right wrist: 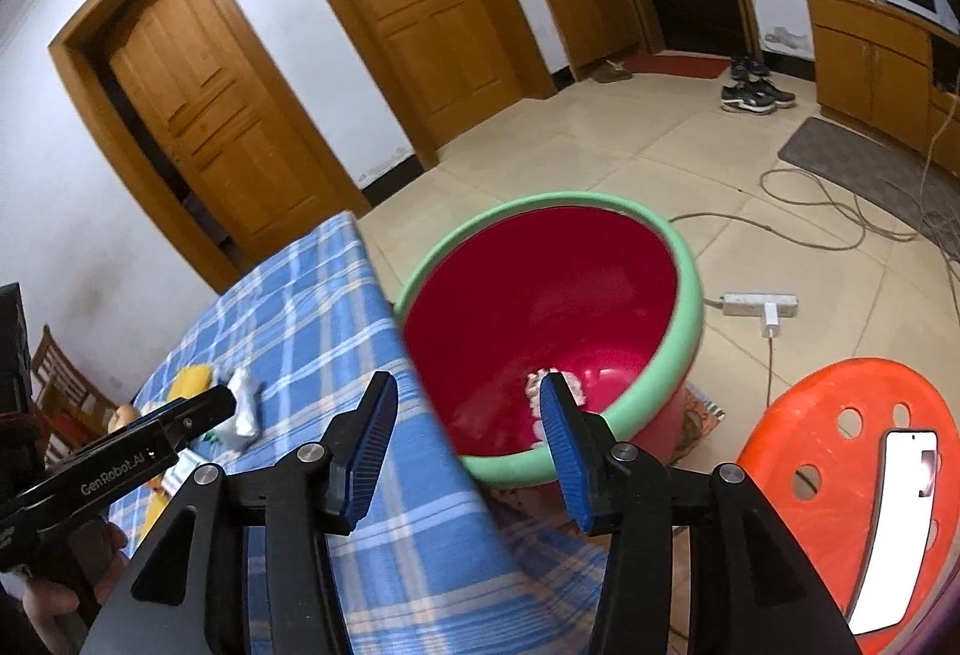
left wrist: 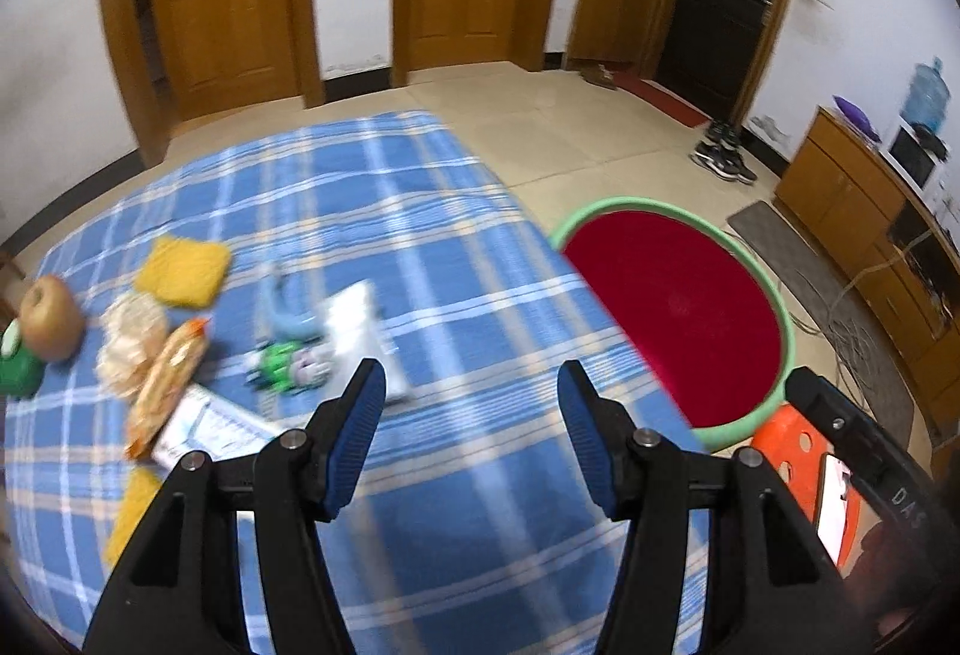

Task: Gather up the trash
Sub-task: 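Move both tools back to the items on the tablecloth, then grasp the yellow foam net with the left tool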

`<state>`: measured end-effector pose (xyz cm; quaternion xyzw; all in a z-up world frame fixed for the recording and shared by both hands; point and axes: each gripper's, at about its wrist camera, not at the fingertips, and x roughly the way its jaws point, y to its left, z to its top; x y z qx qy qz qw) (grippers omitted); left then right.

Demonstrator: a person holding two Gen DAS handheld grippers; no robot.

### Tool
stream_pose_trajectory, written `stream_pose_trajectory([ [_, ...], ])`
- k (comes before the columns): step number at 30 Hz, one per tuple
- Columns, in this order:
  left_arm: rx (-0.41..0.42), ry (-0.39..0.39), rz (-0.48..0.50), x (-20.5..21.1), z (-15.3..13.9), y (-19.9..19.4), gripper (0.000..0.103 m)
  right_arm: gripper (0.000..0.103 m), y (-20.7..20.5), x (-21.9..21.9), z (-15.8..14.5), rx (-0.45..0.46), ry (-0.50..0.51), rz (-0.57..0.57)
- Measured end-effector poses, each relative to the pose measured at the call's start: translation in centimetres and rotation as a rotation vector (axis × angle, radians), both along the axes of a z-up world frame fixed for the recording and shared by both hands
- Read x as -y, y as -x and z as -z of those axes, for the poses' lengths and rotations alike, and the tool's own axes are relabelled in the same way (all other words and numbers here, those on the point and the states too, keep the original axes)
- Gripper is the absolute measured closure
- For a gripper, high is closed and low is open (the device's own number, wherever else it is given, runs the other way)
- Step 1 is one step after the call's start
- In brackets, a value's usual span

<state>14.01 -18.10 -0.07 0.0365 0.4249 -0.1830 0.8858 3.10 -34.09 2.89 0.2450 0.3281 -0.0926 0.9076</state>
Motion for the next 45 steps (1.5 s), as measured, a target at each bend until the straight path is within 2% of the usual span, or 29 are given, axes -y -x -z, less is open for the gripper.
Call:
stream_pose_trajectory([
  [14, -0.015, -0.028, -0.195, -9.6, 0.7, 1.3, 0.043, 0.043, -0.8, -5.3, -0.6, -0.008, 0.026, -0.129],
  [25, -0.065, -0.058, -0.308, -15.6, 3.2, 2.0, 0.043, 0.04, -1.5, -8.1, -0.5, -0.03, 0.041, -0.202],
  [32, -0.104, -0.074, -0.348, -17.6, 4.9, 2.0, 0.043, 0.04, -2.2, -9.6, -0.2, -0.05, 0.05, -0.241],
  [39, -0.123, -0.041, -0.334, -17.9, 5.6, 2.1, 0.043, 0.039, -2.7, -10.9, -0.1, -0.067, 0.069, -0.278],
  [41, -0.119, -0.038, -0.316, -17.6, 5.6, 2.3, 0.054, 0.039, -2.9, -11.3, 0.0, -0.073, 0.074, -0.293],
  [42, -0.116, -0.035, -0.303, -17.5, 5.6, 2.4, 0.064, 0.039, -3.0, -11.5, 0.0, -0.075, 0.077, -0.303],
  [45, -0.084, -0.074, -0.284, -16.8, 5.2, 2.9, 0.08, 0.039, -3.4, -12.3, 0.1, -0.082, 0.085, -0.329],
])
